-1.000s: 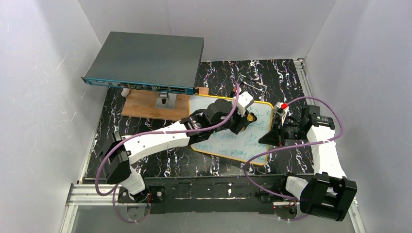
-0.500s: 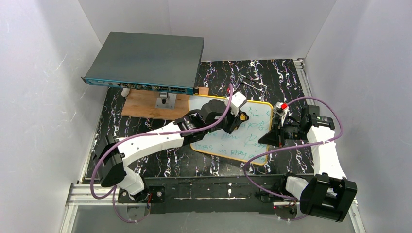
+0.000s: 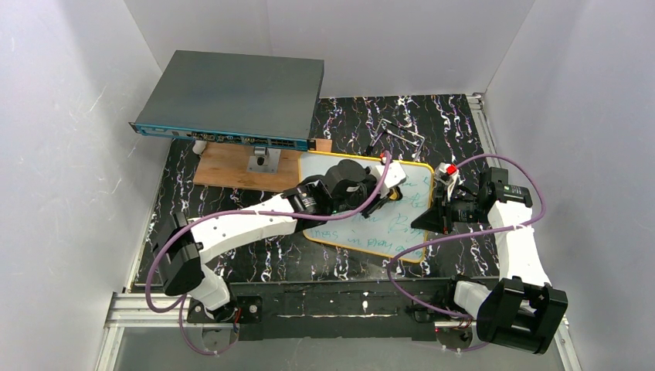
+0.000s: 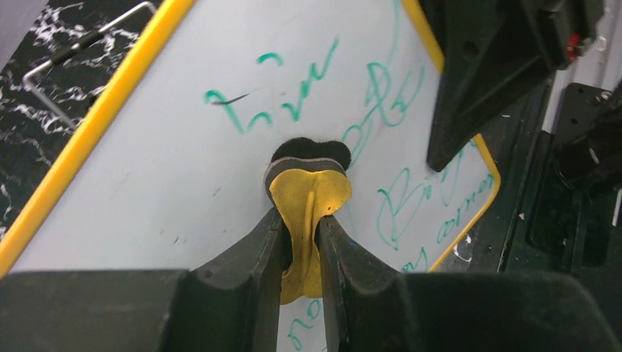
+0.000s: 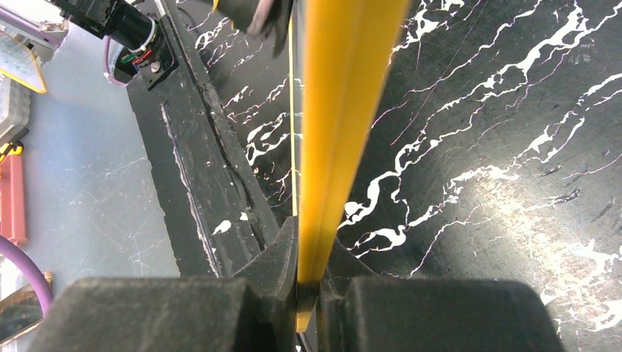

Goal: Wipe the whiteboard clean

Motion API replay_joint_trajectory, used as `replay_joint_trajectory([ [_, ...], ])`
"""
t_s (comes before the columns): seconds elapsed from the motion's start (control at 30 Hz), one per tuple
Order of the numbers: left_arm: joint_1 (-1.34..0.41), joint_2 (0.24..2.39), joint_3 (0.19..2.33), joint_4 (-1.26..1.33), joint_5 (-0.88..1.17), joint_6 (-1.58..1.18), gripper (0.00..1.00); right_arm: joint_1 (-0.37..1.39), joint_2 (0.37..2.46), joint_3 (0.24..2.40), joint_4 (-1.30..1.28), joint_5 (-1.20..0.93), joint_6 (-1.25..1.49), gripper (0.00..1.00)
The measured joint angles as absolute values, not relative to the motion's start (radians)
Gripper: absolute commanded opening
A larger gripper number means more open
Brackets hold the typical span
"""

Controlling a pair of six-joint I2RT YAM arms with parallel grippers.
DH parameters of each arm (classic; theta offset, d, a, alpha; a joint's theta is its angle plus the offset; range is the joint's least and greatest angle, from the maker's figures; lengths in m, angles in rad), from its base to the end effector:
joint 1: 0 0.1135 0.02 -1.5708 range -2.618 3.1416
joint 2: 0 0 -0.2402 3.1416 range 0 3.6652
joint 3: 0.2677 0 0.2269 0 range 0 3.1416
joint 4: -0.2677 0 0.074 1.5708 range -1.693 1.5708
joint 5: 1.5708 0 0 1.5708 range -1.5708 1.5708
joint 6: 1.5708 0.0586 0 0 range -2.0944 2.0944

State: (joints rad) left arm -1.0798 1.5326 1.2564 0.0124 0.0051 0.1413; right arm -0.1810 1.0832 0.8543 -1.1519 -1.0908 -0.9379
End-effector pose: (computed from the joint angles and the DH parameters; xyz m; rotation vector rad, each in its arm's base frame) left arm 0.1722 -0.3227 0.3170 1.0844 1.5433 -0.6575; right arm 0.1601 0.0235 0.2353 -0.9362 2.0084 1.0258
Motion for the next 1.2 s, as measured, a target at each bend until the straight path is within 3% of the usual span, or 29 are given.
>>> replay_joint_trajectory([
  [0.23, -1.098, 1.596, 1.339, -0.028, 0.075, 0.176, 0.0, -0.181, 1.08, 0.854, -1.152, -1.09, -0.945, 0.01],
  [0.47, -1.114, 1.634, 1.436, -0.141, -0.001, 0.143, 0.0, -0.181, 1.08, 0.854, -1.145, -1.09, -0.943, 0.01],
  [0.87, -1.044, 1.549, 1.384, -0.157, -0.082, -0.073, 0.0, -0.181, 1.079, 0.854, -1.147, -1.092, -0.937, 0.01],
  [1.2, -1.071, 1.557, 1.385, -0.142, -0.087, -0.044, 0.0, -0.181, 1.07, 0.854, -1.152, -1.091, -0.945, 0.01],
])
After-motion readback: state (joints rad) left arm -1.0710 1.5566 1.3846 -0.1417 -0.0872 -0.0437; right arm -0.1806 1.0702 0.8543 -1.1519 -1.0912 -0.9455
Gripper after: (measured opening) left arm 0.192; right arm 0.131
